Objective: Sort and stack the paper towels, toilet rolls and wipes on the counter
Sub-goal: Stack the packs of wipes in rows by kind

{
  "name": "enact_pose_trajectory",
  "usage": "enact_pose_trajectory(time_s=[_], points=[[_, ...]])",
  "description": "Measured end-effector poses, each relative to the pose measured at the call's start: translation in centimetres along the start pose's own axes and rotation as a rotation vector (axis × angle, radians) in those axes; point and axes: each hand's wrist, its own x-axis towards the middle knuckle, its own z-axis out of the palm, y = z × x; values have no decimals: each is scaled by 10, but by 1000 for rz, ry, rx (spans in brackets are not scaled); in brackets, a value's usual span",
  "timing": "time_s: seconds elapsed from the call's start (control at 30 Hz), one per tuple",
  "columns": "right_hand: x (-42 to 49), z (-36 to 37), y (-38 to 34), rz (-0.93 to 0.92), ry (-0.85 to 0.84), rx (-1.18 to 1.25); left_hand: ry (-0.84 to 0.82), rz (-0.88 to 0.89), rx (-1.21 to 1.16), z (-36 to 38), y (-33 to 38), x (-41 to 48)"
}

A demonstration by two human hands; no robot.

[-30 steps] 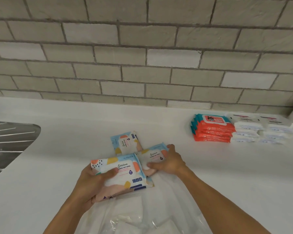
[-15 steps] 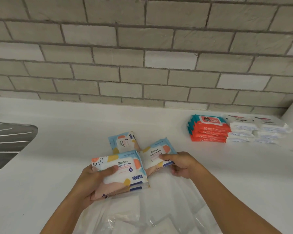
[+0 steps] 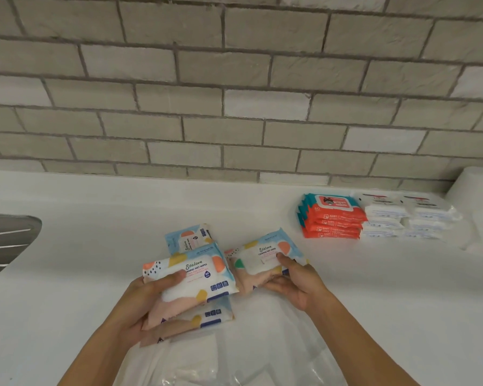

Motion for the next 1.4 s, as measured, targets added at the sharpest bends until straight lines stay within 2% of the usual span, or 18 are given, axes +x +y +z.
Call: enact_pose_trajectory(time_s=[0.33,0.7,1.13,1.27,1.4], points=[[29,5,-25,-55,-50,173,-13,34,1,25,18,34],[78,16,-44,-23,21,254,-83,-12,-155,42,32,70],[119,23,-58,26,106,303,-26,-65,-97,35,41,90],[123,25,-64,32,100,266,-36,-86,-88,39,39,91],[121,25,-71,65,100,104,-47,-89,-106,42,38,89]])
